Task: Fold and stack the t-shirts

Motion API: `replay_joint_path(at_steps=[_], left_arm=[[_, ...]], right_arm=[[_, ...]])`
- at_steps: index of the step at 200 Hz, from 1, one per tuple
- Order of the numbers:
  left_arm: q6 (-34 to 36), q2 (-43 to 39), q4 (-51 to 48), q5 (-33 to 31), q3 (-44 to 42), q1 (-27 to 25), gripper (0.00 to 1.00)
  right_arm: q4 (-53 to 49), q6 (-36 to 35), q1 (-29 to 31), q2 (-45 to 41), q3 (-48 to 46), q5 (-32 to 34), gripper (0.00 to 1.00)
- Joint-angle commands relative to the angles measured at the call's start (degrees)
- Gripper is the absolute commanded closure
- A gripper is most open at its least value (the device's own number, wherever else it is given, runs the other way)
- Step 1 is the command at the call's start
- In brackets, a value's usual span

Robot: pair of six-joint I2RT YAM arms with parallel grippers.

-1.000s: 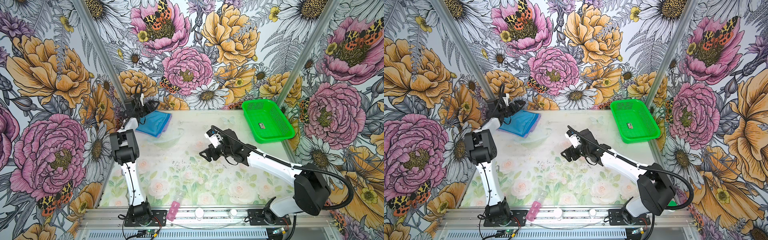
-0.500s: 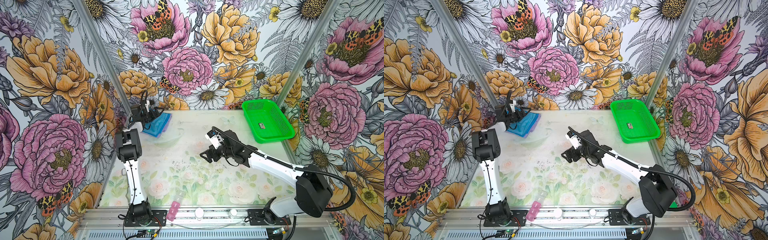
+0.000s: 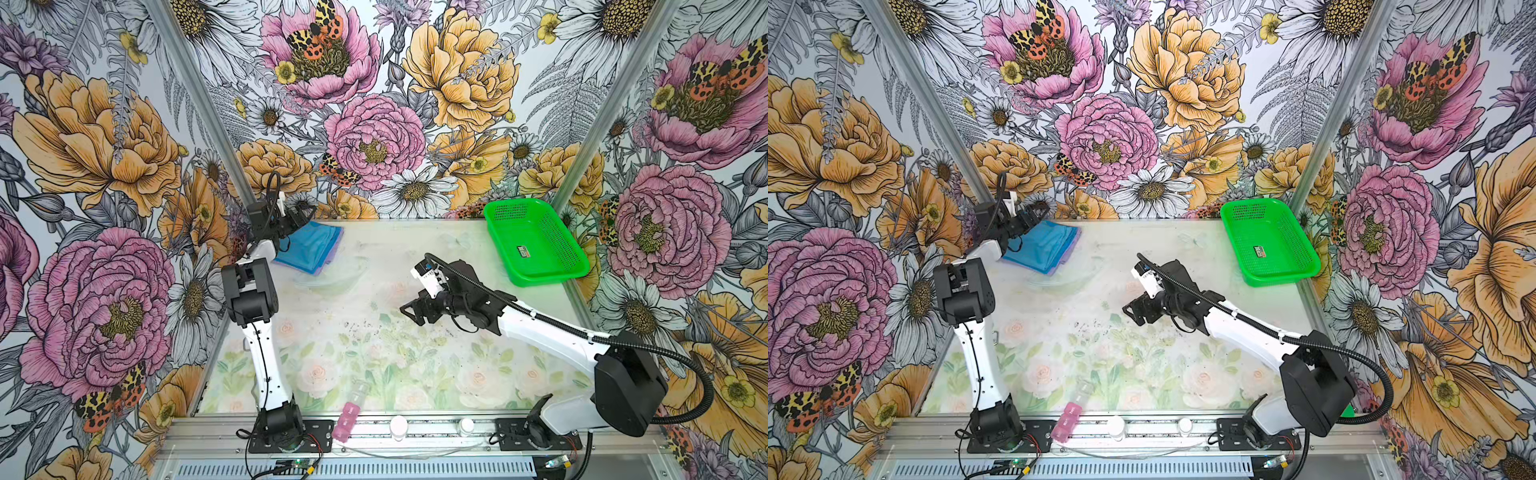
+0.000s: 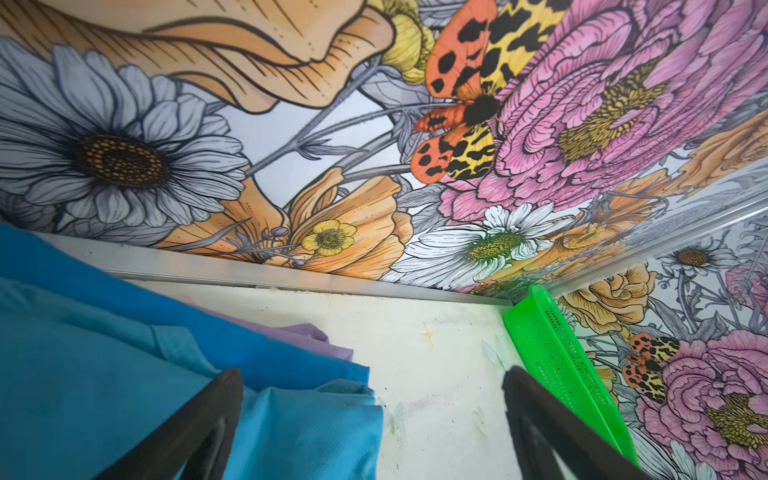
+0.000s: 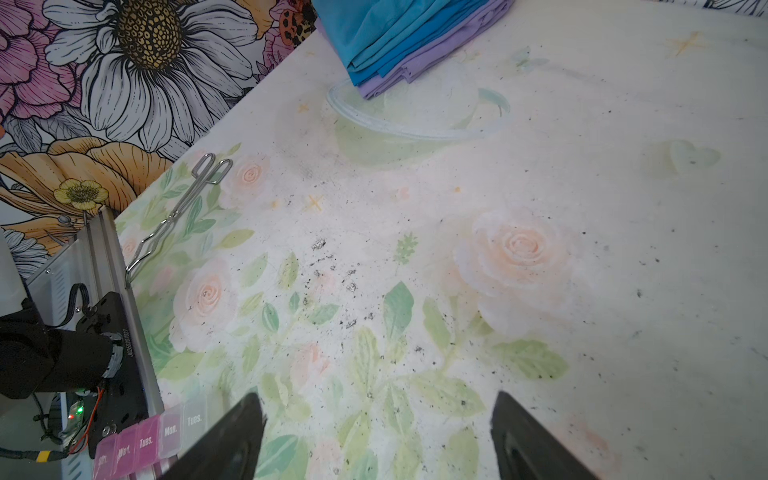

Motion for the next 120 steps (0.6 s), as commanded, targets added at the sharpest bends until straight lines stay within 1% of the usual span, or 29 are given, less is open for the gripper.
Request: replay_joint_path(at_steps=[1, 33, 70, 99, 120], left_arm=[[-0.91, 4.07, -2.64, 0.35, 2.1, 0.44, 0.01], [-0.26, 4.02, -4.07, 0.86, 2.22, 0.99, 0.01], [0.52, -1.05, -4.07, 1.31, 1.05, 1.27, 0.01], [1.97, -5.3, -3.26, 0.52, -2.12, 0.08, 0.01], [2.15, -5.36, -2.72, 0.84, -3.29, -1.19, 0.01]], right_arm=[[0.47, 0.41, 0.55, -1.06, 0.44, 0.39, 0.13], [0.28, 0.36, 0.63, -0.86, 0.9, 0.3, 0.13], [-0.06, 0.42, 0.72, -1.5, 1.0, 0.32, 0.13], [0.01, 0.42, 0.81, -1.34, 1.3, 0.34, 0.12], [-0.06, 0.29, 1.07, -1.15, 1.59, 0.3, 0.13]])
